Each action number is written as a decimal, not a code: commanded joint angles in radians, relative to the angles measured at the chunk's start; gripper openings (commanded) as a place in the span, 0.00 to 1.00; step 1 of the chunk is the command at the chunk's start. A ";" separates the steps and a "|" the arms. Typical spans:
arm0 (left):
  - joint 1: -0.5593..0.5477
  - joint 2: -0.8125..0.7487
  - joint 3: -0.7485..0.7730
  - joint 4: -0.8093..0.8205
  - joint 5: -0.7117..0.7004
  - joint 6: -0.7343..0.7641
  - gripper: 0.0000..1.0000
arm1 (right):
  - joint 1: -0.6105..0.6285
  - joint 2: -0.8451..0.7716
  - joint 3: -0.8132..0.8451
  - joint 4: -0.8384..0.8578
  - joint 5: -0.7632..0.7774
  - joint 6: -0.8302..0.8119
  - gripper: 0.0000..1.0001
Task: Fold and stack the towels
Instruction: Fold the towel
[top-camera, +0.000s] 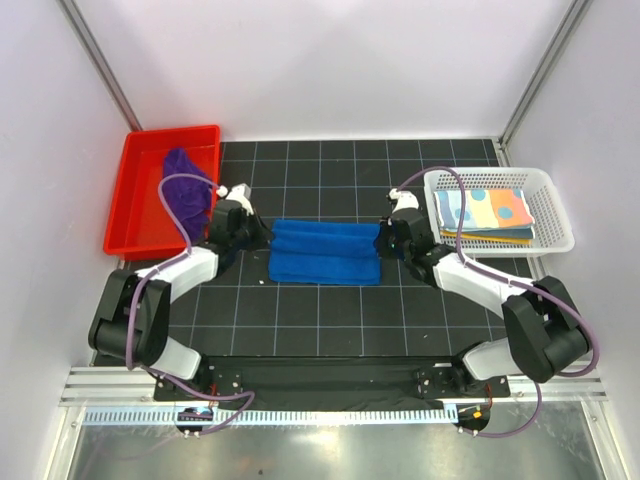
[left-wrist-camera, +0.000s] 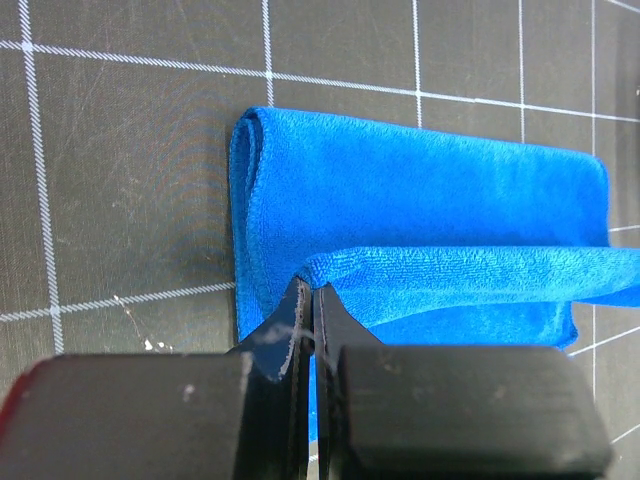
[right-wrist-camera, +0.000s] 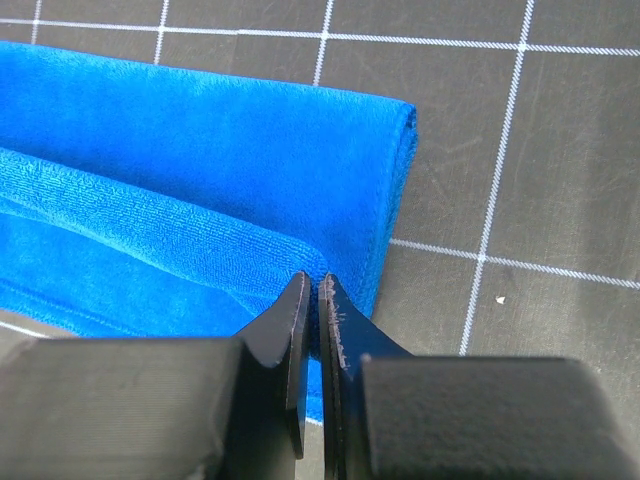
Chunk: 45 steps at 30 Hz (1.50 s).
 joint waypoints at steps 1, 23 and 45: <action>-0.004 -0.051 -0.016 0.017 -0.027 -0.006 0.00 | 0.011 -0.045 -0.011 0.040 0.030 0.013 0.01; -0.024 -0.110 -0.112 0.026 0.021 -0.001 0.19 | 0.048 -0.032 -0.069 0.026 0.091 0.078 0.13; -0.066 0.067 0.202 -0.123 0.015 -0.010 0.33 | 0.068 0.099 0.231 -0.204 0.163 0.076 0.48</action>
